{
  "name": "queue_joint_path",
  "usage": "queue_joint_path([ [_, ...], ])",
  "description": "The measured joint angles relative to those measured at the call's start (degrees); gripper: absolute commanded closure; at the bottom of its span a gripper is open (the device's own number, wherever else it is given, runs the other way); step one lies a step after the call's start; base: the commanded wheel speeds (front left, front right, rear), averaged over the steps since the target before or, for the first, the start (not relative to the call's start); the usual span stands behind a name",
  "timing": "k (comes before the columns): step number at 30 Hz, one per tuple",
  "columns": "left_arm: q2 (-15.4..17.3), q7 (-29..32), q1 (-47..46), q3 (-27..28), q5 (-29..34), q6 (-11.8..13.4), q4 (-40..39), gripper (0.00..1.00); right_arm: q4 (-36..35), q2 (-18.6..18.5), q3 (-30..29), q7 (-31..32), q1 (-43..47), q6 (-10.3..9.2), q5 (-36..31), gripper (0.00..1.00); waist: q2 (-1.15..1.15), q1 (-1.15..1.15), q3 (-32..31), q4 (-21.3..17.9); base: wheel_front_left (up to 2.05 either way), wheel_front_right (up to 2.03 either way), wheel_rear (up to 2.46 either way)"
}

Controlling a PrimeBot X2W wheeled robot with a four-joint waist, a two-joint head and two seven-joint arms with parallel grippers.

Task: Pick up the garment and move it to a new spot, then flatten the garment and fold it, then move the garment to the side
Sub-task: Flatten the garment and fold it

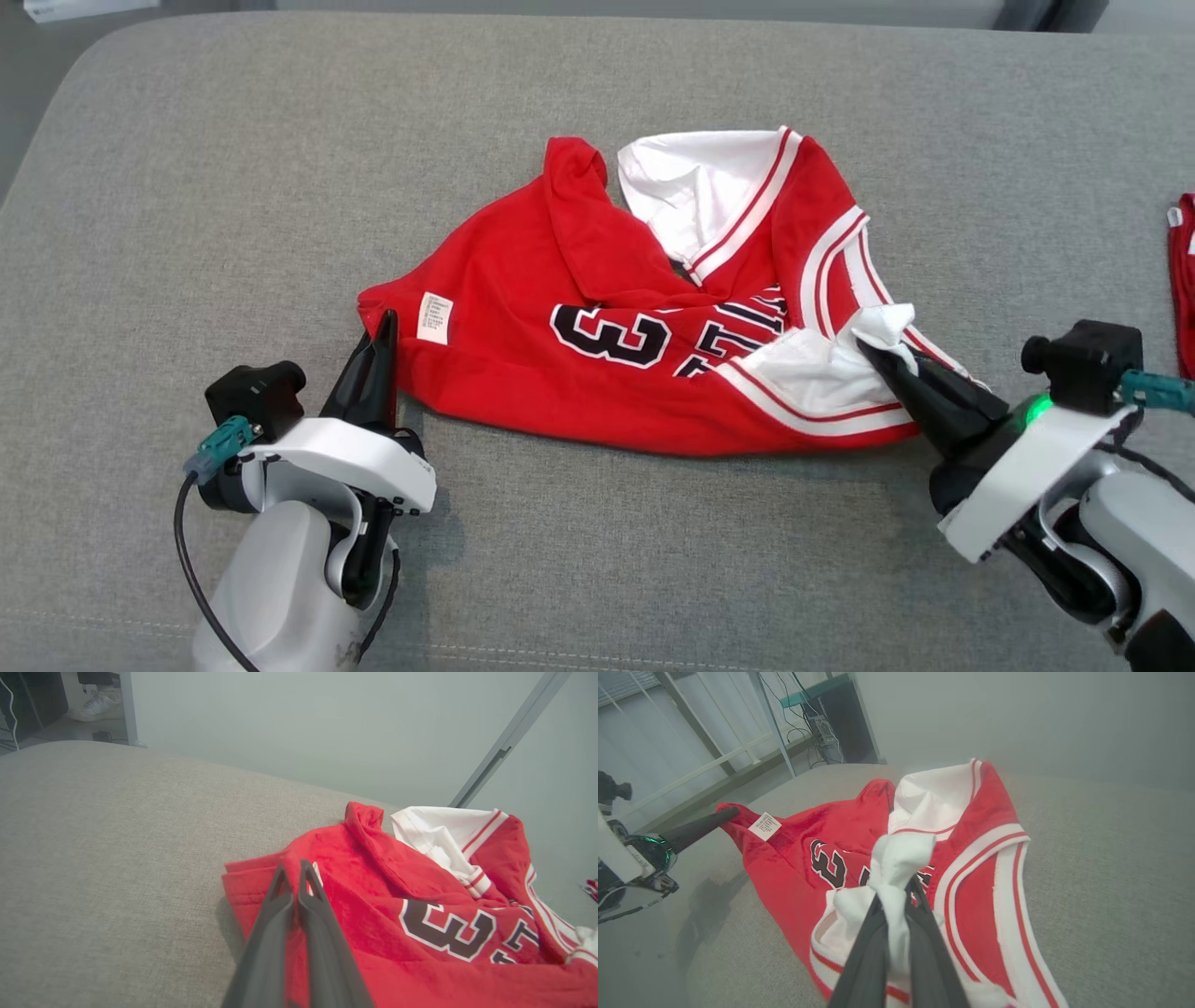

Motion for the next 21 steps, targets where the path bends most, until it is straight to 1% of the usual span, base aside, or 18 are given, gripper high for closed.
queue_joint_path([
  [3, -0.01, 0.00, 0.24, 0.27, 0.01, 0.00, 0.29, 1.00, -4.64, -0.34, -2.53, -0.44, 4.33, 0.01, -0.45, 1.00, 0.00, 0.00, -1.06, -0.62, 0.00, 0.00, 0.00],
  [6, 0.04, -0.01, 0.31, 0.65, 0.02, 0.00, 0.42, 1.00, -5.19, -2.04, -0.56, -0.44, 9.52, 0.00, -0.55, 1.00, 0.00, 0.00, -1.98, -1.17, 0.00, 0.00, 0.00],
  [7, 0.00, -0.01, 0.39, 0.74, 0.02, 0.00, 0.42, 1.00, -4.94, -2.78, 1.45, -0.44, 11.99, 0.01, -0.10, 1.00, 0.00, 0.00, -2.29, -1.53, 0.00, 0.00, 0.00],
  [8, 0.01, -0.01, 0.55, 0.80, 0.03, 0.00, 0.42, 1.00, -4.63, -2.77, 2.18, -0.43, 12.64, 0.01, 0.47, 0.99, 0.00, 0.00, -2.40, -1.75, 0.00, 0.00, 0.00],
  [9, 0.01, -0.01, 0.77, 0.79, 0.05, 0.00, 0.44, 1.00, -4.19, -2.78, 3.05, -0.29, 12.76, 0.00, 1.30, 0.62, 0.00, 0.00, -2.48, -1.93, 0.00, 0.00, 0.00],
  [10, 0.01, -0.01, 1.12, 0.79, 0.09, 0.00, 0.49, 1.00, -3.89, -2.77, 3.78, -0.27, 12.76, 0.01, 1.33, 0.37, 0.00, 0.00, -2.58, -2.08, 0.00, 0.00, 0.00],
  [11, 0.00, 0.00, 1.46, 0.76, 0.09, 0.00, 0.66, 1.00, -3.52, -2.64, 4.13, -0.27, 12.72, 0.01, 1.54, 0.00, 0.00, 0.00, -2.70, -2.22, 0.00, 0.00, 0.00],
  [21, 0.02, 0.00, 1.64, 0.58, 0.09, 0.00, 1.12, 1.00, -2.82, -2.88, 5.23, -0.35, 11.67, 0.00, 2.48, 0.00, 0.00, 0.00, -4.02, -2.85, 0.00, 0.00, 0.00],
])
